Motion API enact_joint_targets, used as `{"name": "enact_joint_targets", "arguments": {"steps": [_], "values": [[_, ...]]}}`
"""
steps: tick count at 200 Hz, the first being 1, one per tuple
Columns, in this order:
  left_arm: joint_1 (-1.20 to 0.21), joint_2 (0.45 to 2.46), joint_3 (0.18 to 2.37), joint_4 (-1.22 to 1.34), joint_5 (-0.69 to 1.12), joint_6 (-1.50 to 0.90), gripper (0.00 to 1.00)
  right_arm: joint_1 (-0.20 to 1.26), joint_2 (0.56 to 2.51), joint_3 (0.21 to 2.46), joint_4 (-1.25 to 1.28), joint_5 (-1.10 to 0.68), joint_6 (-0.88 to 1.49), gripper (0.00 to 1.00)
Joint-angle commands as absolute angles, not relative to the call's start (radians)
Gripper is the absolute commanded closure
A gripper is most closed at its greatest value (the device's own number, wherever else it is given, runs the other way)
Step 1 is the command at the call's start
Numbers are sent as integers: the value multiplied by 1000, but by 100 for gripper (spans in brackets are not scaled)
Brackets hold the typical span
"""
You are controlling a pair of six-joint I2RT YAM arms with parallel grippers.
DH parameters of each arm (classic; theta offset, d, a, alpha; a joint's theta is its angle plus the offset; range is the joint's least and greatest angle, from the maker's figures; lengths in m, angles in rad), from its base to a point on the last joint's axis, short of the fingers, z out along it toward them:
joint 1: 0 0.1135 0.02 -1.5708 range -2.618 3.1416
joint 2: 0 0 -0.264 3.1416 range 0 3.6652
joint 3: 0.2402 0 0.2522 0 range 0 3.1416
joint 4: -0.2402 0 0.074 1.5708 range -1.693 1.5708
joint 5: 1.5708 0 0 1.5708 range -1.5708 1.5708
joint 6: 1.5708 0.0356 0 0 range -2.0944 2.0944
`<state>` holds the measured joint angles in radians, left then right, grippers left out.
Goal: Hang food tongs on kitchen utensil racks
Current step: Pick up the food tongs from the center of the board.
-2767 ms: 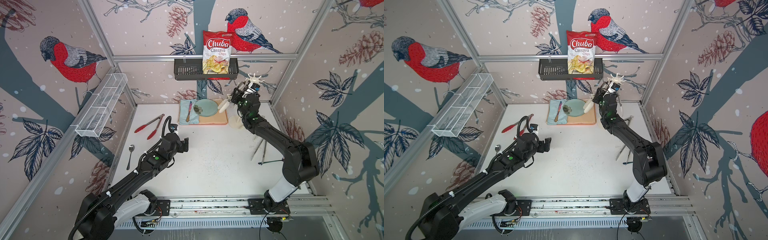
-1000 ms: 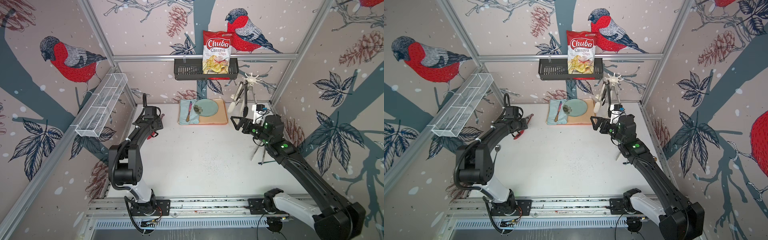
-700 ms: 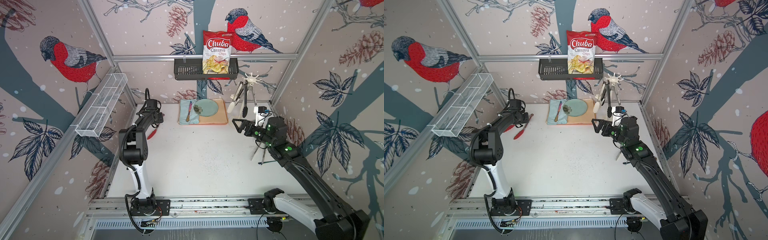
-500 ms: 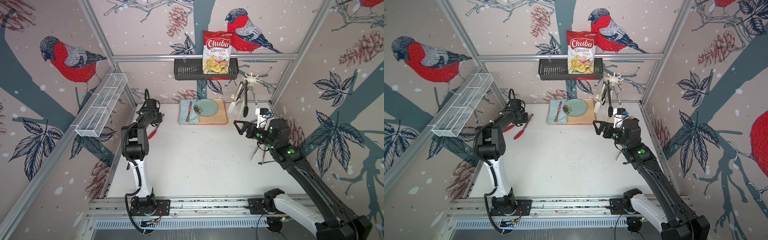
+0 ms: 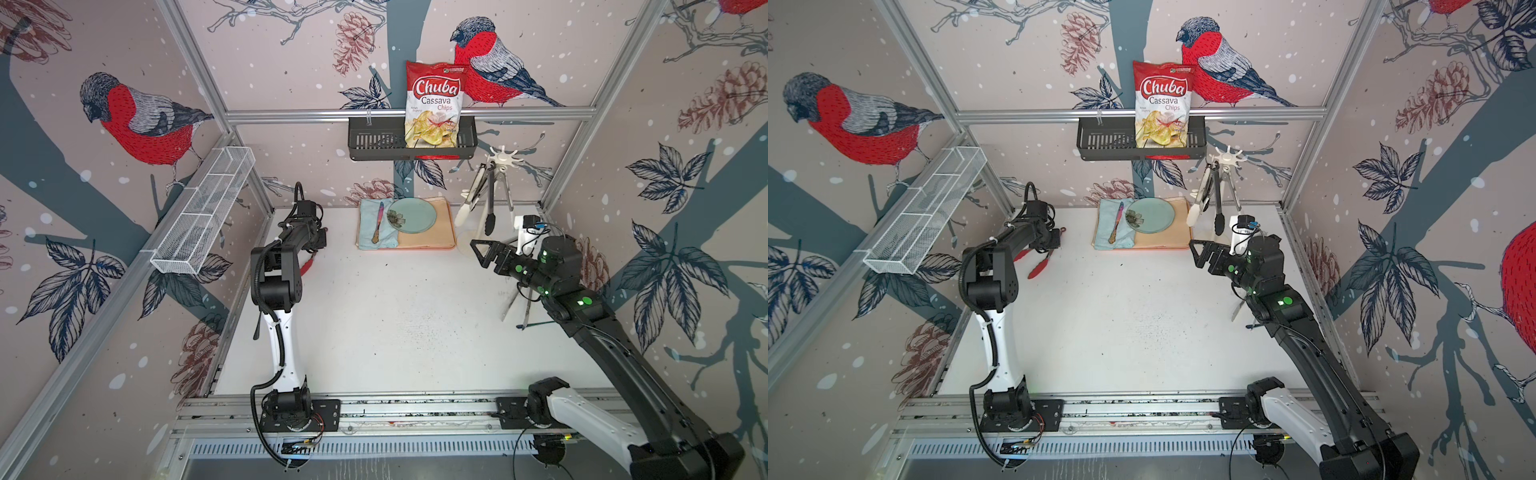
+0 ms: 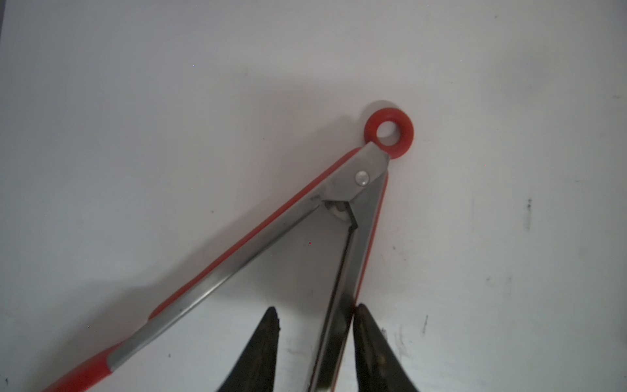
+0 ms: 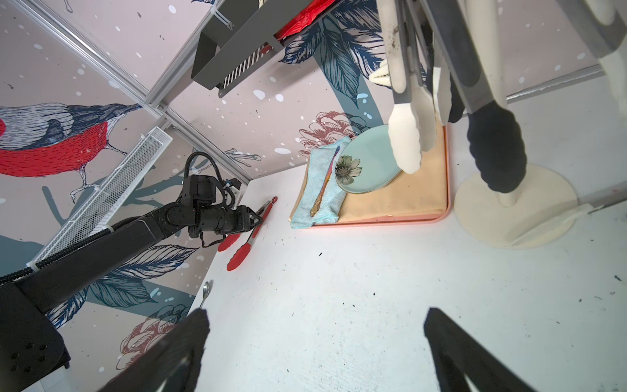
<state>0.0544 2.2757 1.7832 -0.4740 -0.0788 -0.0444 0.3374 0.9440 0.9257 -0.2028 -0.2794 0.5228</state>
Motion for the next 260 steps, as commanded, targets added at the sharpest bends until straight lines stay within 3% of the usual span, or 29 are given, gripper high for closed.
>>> {"name": "enact_joint_targets", "arguments": {"steps": [1, 38, 61, 76, 150, 260], "values": [[56, 2296, 1811, -489, -59, -25, 67, 325, 958, 946, -219, -273, 504, 0], [56, 2310, 1813, -505, -40, -19, 77, 243, 976, 976, -238, -270, 489, 0], [56, 2287, 1798, -502, -18, -18, 88, 159, 981, 994, -229, -306, 489, 0], [56, 2259, 1768, -483, 9, -15, 100, 109, 986, 1003, -221, -336, 478, 0], [55, 2143, 1644, -420, 104, -6, 100, -45, 999, 1002, -214, -431, 449, 0], [-41, 1952, 1589, -475, 228, -78, 100, 12, 967, 878, -120, -510, 540, 0]]}}
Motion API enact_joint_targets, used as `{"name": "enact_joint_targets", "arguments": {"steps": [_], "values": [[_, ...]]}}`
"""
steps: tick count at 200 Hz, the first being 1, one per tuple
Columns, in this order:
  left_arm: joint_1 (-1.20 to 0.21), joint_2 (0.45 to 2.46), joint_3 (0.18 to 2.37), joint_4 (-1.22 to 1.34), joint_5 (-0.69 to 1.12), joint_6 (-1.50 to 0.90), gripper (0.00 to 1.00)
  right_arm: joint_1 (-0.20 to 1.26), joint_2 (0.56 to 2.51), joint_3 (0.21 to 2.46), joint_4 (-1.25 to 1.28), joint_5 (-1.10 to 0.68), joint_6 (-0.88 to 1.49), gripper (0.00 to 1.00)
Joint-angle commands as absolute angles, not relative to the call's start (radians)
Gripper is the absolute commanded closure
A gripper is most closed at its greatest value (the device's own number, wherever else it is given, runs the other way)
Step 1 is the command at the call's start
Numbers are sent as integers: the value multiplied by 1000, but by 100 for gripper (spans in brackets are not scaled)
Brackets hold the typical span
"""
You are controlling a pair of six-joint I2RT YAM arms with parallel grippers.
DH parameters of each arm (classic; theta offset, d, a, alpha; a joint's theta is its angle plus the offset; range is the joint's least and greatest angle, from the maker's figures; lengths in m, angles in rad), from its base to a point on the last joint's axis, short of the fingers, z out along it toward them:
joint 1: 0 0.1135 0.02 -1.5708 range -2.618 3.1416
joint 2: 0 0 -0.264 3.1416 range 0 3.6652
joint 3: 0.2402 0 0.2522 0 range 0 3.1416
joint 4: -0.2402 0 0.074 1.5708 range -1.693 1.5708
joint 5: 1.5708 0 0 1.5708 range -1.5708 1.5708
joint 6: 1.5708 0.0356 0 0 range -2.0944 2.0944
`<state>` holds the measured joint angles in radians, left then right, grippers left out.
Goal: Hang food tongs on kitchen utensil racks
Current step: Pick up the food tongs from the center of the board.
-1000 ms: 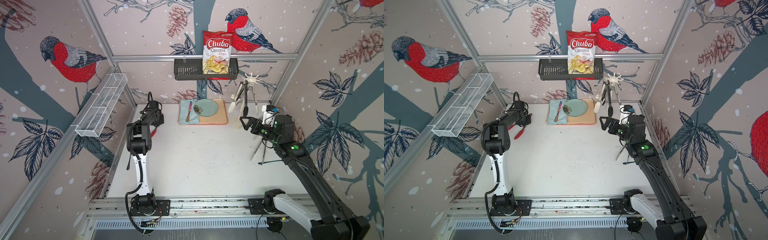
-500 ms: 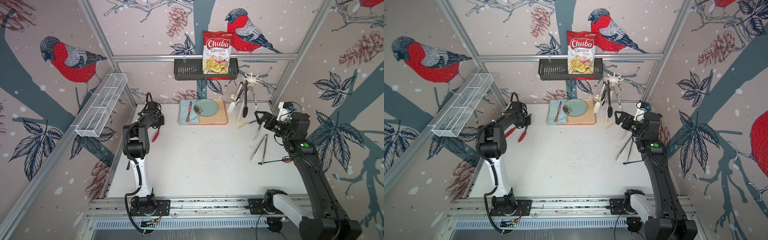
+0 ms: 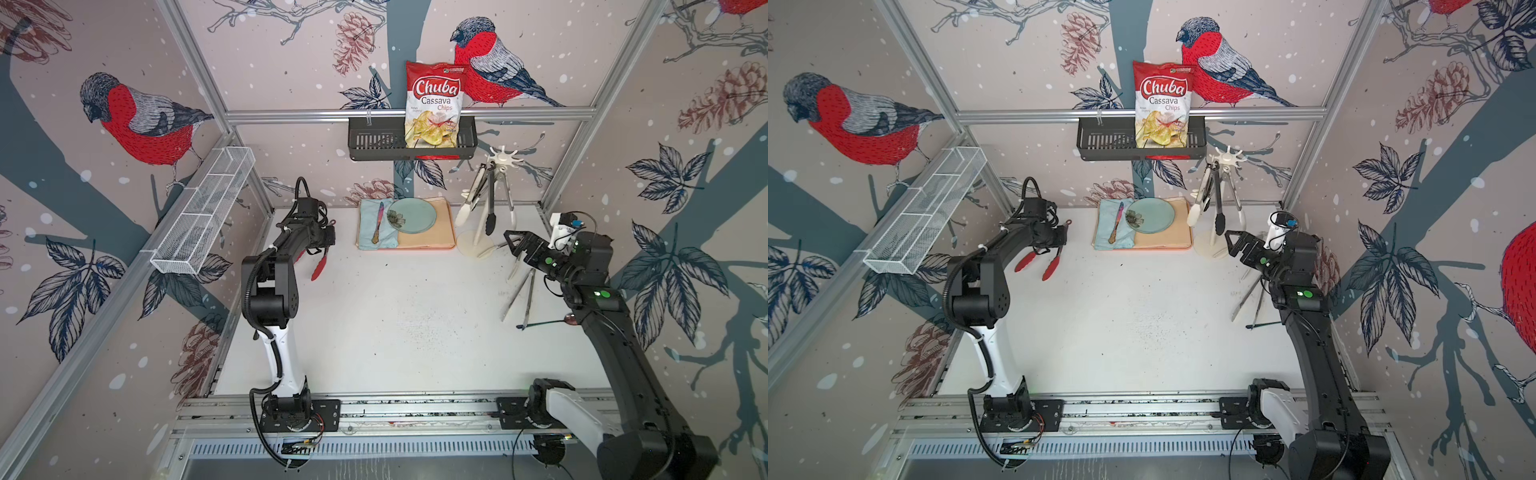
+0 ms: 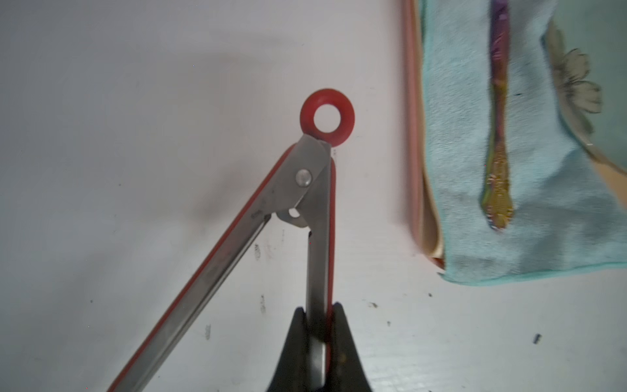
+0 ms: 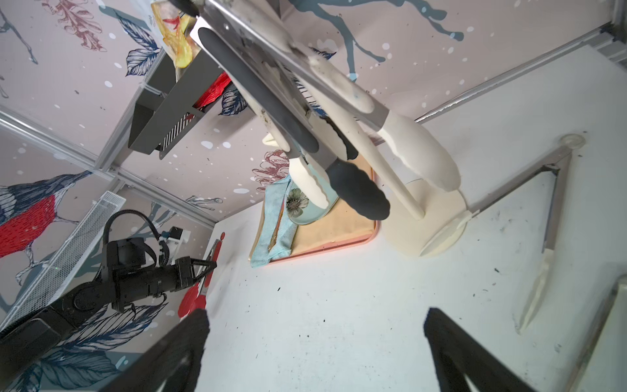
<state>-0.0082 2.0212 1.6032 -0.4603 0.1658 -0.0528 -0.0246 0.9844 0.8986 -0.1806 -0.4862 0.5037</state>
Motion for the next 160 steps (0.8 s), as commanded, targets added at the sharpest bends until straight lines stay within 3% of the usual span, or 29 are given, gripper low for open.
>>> {"name": "enact_joint_targets", "arguments": {"steps": [1, 52, 98, 160], "values": [[-43, 1948, 1588, -475, 231, -79, 100, 14, 967, 877, -120, -510, 540, 0], [-133, 1728, 1444, -420, 432, -138, 100, 165, 939, 813, -49, -500, 557, 0], [-227, 1531, 1283, -218, 575, -260, 100, 280, 967, 797, 72, -530, 574, 0], [-413, 1390, 1139, -3, 460, -351, 100, 433, 1035, 858, 114, -440, 595, 2]]}}
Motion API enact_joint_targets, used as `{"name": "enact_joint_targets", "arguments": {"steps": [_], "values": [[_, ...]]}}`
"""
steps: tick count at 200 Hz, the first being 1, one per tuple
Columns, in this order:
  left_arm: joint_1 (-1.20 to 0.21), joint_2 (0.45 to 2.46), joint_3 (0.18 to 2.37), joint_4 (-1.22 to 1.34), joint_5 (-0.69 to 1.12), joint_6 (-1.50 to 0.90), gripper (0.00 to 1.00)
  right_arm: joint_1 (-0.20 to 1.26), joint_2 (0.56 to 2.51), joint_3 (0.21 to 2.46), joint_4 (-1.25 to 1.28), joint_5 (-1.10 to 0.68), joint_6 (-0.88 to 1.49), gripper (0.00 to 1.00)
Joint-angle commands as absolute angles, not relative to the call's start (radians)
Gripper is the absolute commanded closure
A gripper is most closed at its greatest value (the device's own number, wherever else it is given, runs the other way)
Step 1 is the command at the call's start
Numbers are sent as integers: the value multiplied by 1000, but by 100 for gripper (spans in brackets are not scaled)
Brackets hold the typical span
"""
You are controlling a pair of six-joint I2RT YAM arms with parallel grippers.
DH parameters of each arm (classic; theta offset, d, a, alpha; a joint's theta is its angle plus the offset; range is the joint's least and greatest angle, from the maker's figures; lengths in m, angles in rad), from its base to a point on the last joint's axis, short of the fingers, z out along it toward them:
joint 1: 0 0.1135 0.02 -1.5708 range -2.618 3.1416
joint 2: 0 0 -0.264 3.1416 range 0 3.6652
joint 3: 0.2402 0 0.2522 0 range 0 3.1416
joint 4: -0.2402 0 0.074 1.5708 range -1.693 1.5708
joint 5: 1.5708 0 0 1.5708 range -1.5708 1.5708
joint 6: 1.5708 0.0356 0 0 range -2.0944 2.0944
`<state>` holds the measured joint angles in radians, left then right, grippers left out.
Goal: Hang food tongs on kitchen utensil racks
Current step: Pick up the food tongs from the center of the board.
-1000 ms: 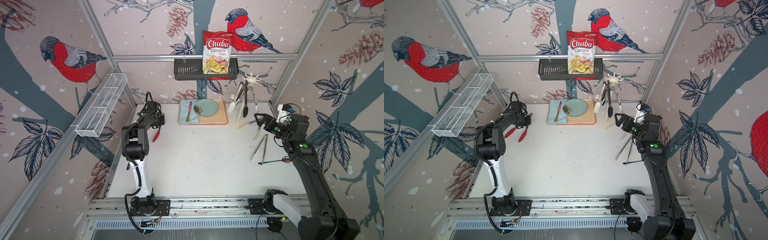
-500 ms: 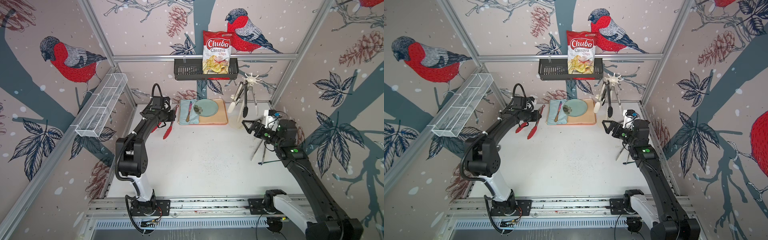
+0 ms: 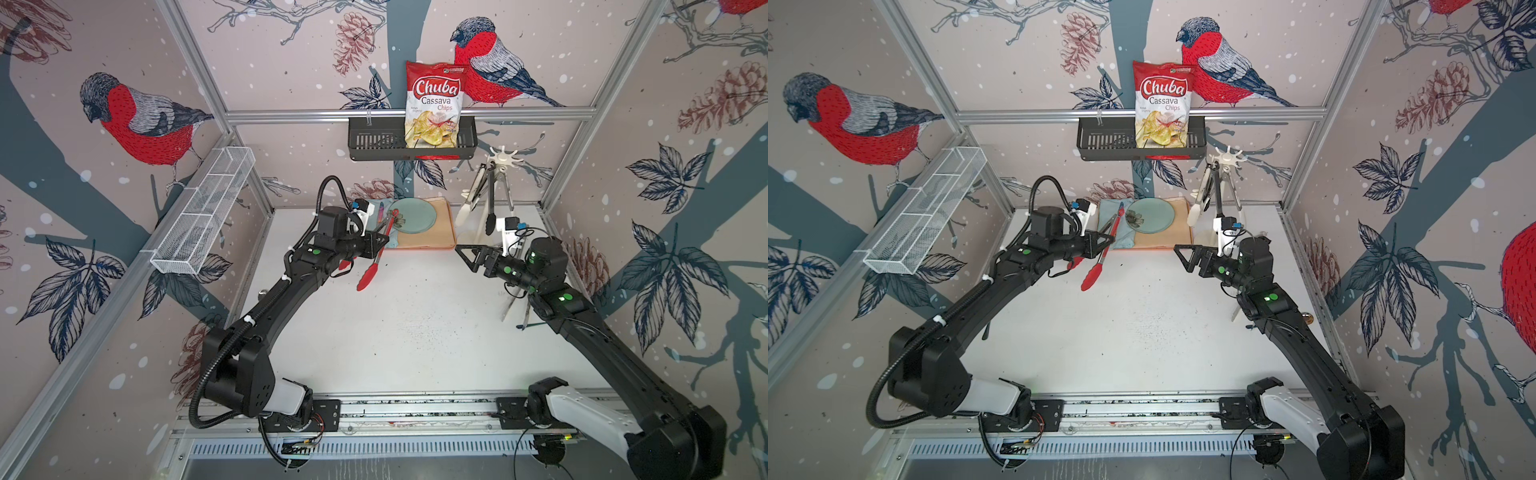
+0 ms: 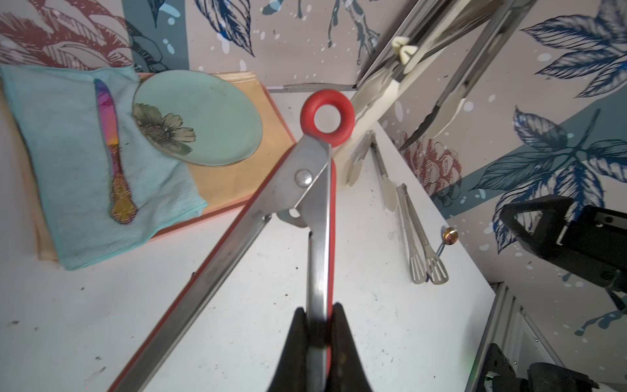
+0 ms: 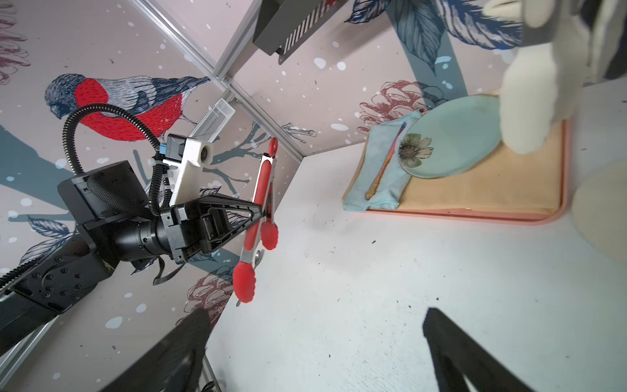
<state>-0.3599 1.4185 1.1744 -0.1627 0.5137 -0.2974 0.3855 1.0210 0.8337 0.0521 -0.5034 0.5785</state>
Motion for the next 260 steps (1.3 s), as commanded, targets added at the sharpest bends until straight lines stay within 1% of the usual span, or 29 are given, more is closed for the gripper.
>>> {"name": "enact_joint_targets", "arguments": {"steps": [1, 16, 52, 102, 171, 218, 260], "values": [[-417, 1389, 1139, -3, 455, -350, 100, 437, 1037, 859, 114, -436, 595, 2], [-470, 1378, 1129, 15, 393, -356, 100, 480, 1047, 878, 100, -371, 594, 3], [-565, 1372, 1117, 93, 307, -393, 100, 553, 1065, 902, 107, -239, 596, 5], [-663, 1402, 1147, 118, 275, -414, 100, 604, 1093, 918, 127, -190, 604, 8], [-721, 1436, 1161, 149, 277, -427, 100, 626, 1113, 905, 132, -157, 610, 12], [-738, 1440, 1154, 172, 301, -425, 100, 627, 1120, 904, 139, -102, 623, 19], [-753, 1436, 1146, 188, 298, -421, 100, 624, 1147, 917, 138, -105, 622, 25]]}}
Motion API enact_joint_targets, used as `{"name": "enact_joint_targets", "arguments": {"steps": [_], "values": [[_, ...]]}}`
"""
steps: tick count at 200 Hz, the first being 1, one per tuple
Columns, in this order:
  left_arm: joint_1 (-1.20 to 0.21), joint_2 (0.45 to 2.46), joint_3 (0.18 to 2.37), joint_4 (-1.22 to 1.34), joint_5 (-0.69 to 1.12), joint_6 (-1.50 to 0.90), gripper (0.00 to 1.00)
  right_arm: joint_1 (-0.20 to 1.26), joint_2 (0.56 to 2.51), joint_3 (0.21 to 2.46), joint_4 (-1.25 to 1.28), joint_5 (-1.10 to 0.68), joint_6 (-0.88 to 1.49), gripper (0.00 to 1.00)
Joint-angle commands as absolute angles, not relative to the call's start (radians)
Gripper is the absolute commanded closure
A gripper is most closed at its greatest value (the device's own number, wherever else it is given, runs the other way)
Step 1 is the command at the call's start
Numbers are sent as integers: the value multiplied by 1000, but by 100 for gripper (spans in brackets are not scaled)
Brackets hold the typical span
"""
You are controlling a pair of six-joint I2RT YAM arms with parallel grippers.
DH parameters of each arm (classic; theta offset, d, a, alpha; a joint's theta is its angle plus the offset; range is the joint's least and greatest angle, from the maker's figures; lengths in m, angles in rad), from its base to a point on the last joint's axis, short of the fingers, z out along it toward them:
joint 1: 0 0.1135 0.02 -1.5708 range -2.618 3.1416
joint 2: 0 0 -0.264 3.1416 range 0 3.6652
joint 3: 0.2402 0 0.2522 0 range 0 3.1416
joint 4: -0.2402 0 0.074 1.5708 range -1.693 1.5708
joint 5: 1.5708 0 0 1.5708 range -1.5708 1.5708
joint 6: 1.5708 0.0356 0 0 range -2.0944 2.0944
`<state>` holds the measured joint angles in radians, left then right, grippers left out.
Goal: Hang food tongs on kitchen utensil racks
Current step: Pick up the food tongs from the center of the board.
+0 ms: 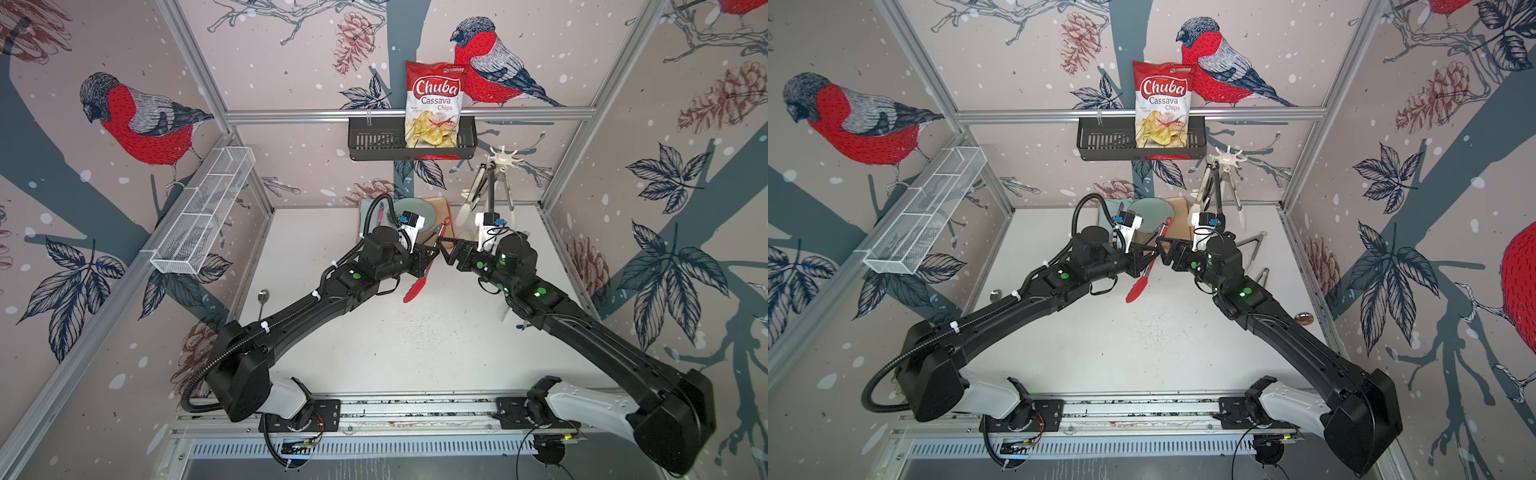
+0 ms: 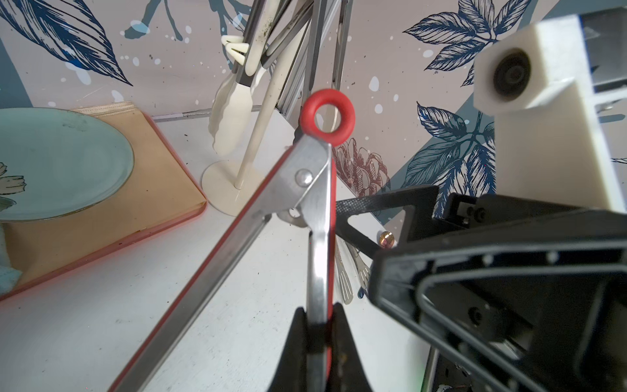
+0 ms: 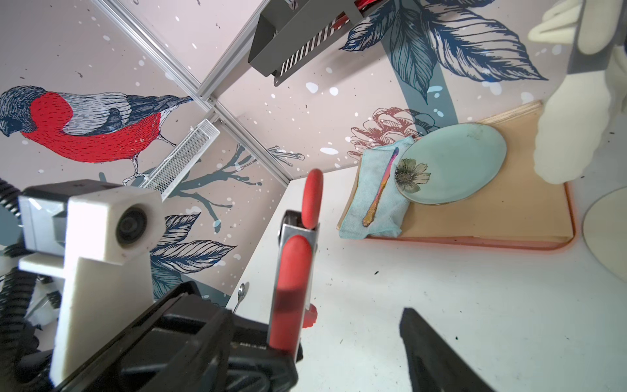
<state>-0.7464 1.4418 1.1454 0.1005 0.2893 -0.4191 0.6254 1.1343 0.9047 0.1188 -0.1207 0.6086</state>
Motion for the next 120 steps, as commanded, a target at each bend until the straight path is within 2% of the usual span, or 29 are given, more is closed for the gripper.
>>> {"name": "enact_joint_targets", "arguments": {"steps": [1, 120], "values": [[-754, 1436, 1146, 188, 298, -420, 100, 624, 1147, 918, 137, -105, 621, 25], [-798, 1435, 1145, 216, 273, -416, 100, 617, 1162, 918, 147, -76, 641, 46]]}}
